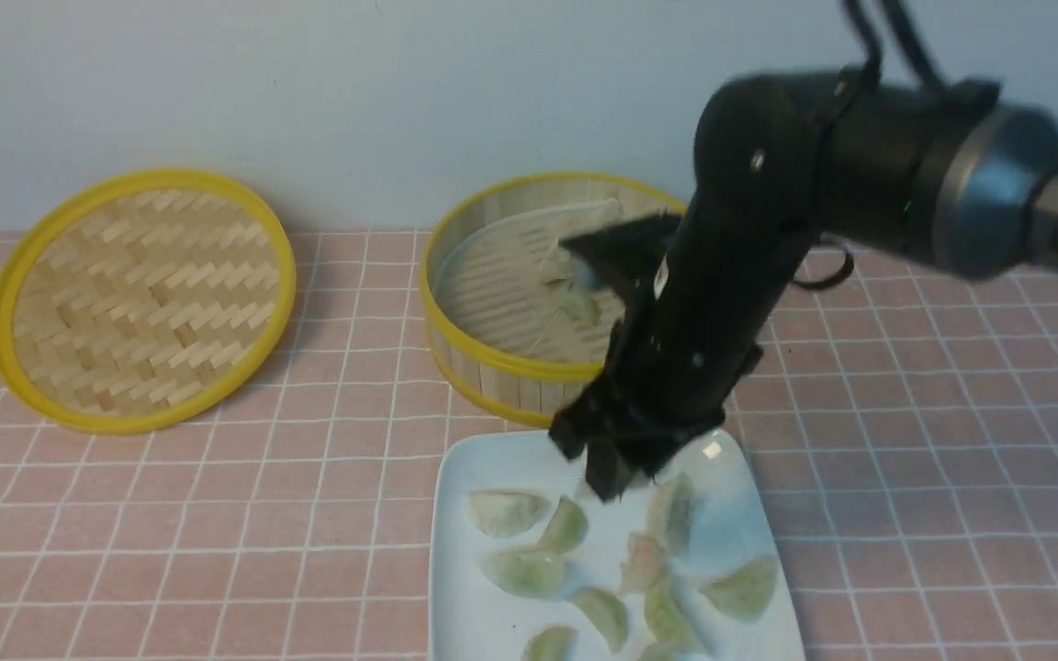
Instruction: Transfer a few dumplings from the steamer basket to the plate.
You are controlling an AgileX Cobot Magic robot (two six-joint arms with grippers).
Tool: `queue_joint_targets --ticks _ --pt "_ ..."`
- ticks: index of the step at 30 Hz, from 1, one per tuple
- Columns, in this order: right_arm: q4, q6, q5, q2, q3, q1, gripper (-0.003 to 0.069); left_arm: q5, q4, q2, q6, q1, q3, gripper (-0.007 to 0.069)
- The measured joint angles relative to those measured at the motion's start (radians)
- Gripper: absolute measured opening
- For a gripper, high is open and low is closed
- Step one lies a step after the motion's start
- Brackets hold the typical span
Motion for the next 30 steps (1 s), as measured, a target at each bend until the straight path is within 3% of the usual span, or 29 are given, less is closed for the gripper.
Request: queue_joint_targets --ticks 3,5,11,13,15,17,18,20,21,24,27,30 --pt "-0.016 0.019 -0.039 0.034 0.03 0.011 0.023 0.0 0.0 0.0 0.0 0.0 0.0 -0.0006" --pt "-0.026 0.044 -0.062 0.055 0.036 0.011 0.0272 0.0 0.0 0.0 0.0 0.0 0.0 -0.0006" --pt "-0.032 0.059 -0.02 0.061 -0.013 0.011 0.052 0.0 0.0 0.0 0.0 0.0 0.0 -0.0006" --pt "-0.042 0.068 0.023 0.056 -0.071 0.011 0.0561 0.0 0.0 0.0 0.0 0.0 0.0 -0.0006" --pt "-0.047 0.069 0.029 0.044 -0.093 0.011 0.0556 0.0 0.0 0.0 0.0 0.0 0.0 -0.0006" --pt "-0.058 0.077 0.031 -0.002 -0.11 0.011 0.052 0.0 0.0 0.0 0.0 0.0 0.0 -0.0006" --pt "-0.065 0.091 0.035 -0.07 -0.107 0.011 0.0436 0.0 0.0 0.0 0.0 0.0 0.0 -0.0006" --pt "-0.071 0.106 0.038 -0.138 -0.094 0.011 0.0361 0.0 0.0 0.0 0.0 0.0 0.0 -0.0006" --pt "-0.081 0.127 0.039 -0.249 -0.062 0.011 0.0246 0.0 0.0 0.0 0.0 0.0 0.0 -0.0006" --pt "-0.102 0.17 0.046 -0.485 0.024 0.011 0.0055 0.0 0.0 0.0 0.0 0.0 0.0 -0.0006" --pt "-0.146 0.22 0.031 -0.783 0.165 0.011 0.0 0.0 0.0 0.0 0.0 0.0 0.0 -0.0006" --pt "-0.187 0.254 -0.092 -1.073 0.317 0.011 -0.0011 0.0 0.0 0.0 0.0 0.0 0.0 -0.0006"
